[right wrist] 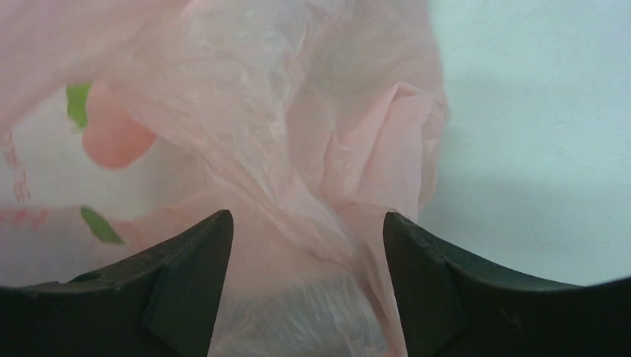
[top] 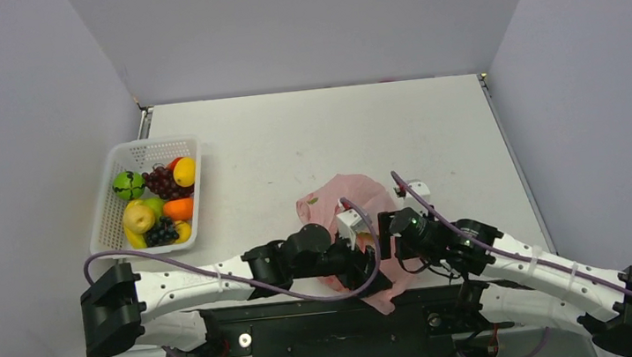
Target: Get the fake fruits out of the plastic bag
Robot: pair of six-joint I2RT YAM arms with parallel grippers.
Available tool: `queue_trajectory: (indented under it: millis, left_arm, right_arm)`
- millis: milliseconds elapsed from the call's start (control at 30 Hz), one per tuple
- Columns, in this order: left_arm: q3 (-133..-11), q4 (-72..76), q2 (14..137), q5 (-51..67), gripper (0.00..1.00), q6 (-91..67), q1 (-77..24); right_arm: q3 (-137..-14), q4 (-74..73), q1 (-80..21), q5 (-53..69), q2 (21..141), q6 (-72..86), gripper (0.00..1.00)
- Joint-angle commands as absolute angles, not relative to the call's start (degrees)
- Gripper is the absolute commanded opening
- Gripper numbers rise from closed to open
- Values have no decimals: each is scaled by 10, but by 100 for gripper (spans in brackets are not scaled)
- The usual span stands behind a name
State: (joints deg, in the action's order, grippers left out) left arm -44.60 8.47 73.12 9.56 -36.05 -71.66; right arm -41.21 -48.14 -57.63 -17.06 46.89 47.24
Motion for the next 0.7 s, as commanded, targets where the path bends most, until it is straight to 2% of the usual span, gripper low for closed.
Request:
queue_trajectory:
  millis: [0, 200, 500, 567, 633, 667]
  left_arm:
    - [-428, 167, 748, 80, 74, -390, -759]
    - [-352, 224, 775, 24, 73, -450, -794]
    - [-349, 174, 761, -35, 71, -446, -811]
    - [-352, 162, 736, -55, 72, -434, -807]
    - [-359, 141, 710, -89, 75, -429, -798]
    - [-364, 135, 703, -99, 77, -428, -793]
  right_arm:
    - [-454, -469, -554, -258, 517, 485, 71]
    - [-483, -463, -495, -261, 550, 422, 75]
    - [-467, -412, -461, -190, 590, 356, 77]
    - [-452, -402, -461, -186, 584, 359, 75]
    - [-441, -391, -461, -179, 578, 360, 66]
    - [-435, -383, -461, -176, 574, 362, 57]
